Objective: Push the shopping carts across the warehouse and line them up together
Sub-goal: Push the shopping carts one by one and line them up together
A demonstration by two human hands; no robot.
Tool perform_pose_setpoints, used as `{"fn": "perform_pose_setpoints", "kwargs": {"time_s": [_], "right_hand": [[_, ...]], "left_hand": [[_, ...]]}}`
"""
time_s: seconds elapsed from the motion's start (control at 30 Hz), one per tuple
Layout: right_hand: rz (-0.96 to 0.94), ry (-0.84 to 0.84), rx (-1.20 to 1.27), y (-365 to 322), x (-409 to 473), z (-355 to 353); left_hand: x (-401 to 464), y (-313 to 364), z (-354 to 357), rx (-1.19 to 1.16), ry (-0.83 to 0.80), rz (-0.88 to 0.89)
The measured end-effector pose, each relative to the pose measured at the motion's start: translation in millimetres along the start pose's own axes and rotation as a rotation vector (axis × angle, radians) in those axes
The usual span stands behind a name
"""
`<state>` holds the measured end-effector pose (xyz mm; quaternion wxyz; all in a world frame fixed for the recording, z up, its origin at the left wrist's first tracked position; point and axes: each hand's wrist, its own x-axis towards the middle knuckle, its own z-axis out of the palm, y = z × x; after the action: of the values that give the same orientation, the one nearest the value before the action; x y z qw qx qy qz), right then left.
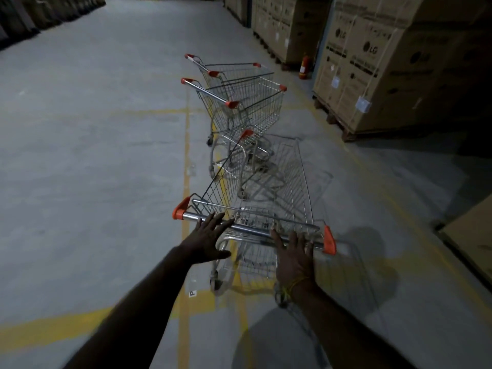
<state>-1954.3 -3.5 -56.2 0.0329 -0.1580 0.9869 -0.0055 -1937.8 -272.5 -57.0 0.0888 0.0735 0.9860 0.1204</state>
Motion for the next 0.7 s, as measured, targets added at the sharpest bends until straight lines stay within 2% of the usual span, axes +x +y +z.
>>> {"fn": "perform_pose_setpoints", "kwargs": {"time_s": [0.13, 0.5, 0.7], "right_hand": [[0.009, -0.039, -0.03, -9, 53, -5], [0.143, 0.057, 0.023, -45, 214, 20], [0.26, -0.031, 0.081, -78, 292, 6]], "left_hand": [[50, -38, -12, -0.027, 0.022, 0.035], [191, -127, -55, -0.068, 0.042, 0.114], [262, -188, -85, -0.002, 0.022, 0.166]]}}
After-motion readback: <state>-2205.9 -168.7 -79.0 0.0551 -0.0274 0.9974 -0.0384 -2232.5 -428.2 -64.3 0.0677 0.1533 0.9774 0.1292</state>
